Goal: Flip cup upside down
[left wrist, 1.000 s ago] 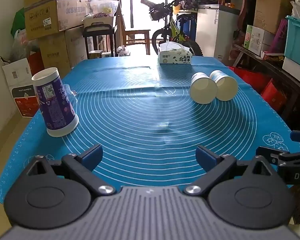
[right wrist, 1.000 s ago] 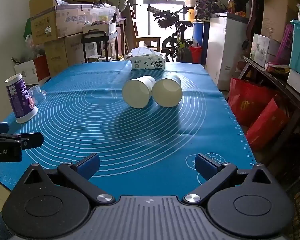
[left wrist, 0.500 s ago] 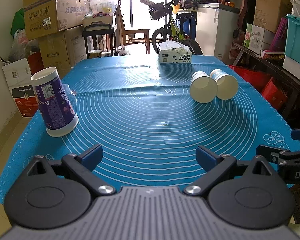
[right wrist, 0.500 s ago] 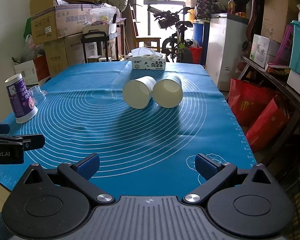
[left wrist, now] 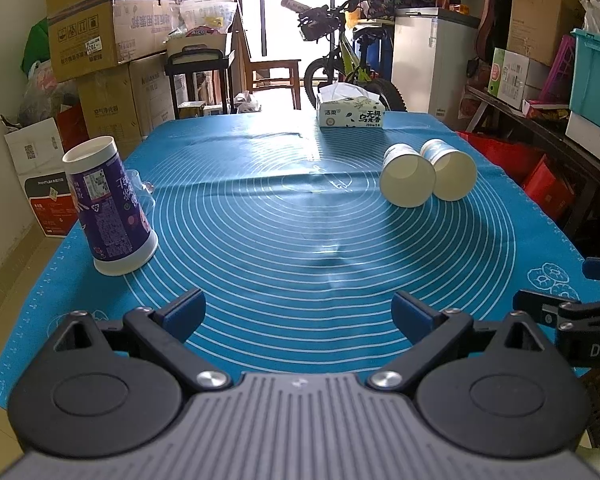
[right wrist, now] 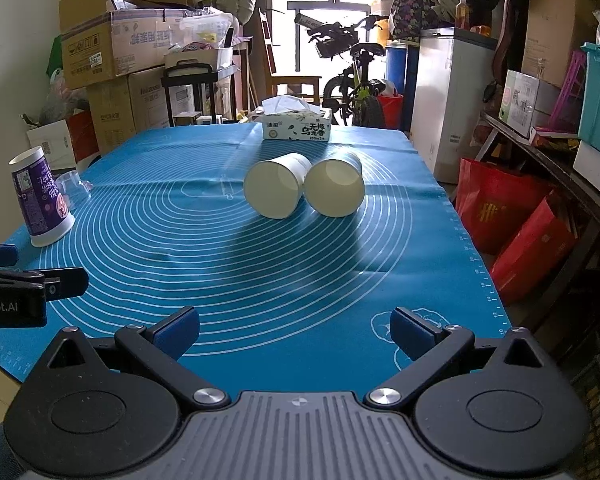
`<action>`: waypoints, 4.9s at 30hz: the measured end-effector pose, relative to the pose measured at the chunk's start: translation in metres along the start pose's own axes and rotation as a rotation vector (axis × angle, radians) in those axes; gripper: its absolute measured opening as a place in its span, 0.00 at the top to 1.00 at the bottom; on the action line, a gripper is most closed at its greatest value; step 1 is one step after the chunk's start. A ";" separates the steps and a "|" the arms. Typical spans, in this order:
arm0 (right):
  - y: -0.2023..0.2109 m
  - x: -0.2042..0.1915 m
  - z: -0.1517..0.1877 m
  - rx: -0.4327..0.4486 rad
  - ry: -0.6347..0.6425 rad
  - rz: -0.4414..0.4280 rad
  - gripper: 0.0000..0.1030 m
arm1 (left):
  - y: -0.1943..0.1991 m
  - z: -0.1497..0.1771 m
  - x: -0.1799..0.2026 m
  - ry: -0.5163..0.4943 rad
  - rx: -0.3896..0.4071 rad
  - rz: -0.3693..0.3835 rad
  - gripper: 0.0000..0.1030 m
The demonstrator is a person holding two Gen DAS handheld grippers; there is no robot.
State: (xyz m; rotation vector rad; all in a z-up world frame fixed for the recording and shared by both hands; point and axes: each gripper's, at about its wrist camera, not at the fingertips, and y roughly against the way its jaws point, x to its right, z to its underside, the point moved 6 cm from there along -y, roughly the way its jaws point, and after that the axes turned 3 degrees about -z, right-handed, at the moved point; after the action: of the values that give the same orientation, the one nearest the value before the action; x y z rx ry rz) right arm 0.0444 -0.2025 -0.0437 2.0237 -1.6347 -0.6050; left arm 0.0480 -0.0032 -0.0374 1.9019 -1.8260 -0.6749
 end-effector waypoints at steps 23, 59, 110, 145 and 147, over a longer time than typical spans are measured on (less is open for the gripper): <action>0.000 0.000 0.000 0.000 -0.001 0.001 0.00 | -0.002 0.002 -0.001 -0.003 -0.004 -0.004 0.05; -0.027 0.046 -0.041 0.112 -0.086 0.033 0.00 | -0.052 -0.065 0.040 -0.049 0.025 0.069 0.05; -0.069 0.086 -0.055 0.116 -0.128 0.022 0.00 | -0.109 -0.095 0.062 -0.016 -0.190 0.186 0.49; -0.044 0.033 -0.041 0.063 -0.052 -0.032 0.00 | -0.105 -0.054 0.031 0.015 -0.257 0.143 0.21; -0.044 0.033 -0.041 0.061 -0.053 -0.033 0.00 | -0.105 -0.054 0.032 0.014 -0.258 0.145 0.21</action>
State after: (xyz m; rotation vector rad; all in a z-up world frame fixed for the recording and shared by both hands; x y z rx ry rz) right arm 0.1093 -0.2239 -0.0392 2.0987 -1.6726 -0.6331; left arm 0.1646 -0.0310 -0.0595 1.5893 -1.7533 -0.8013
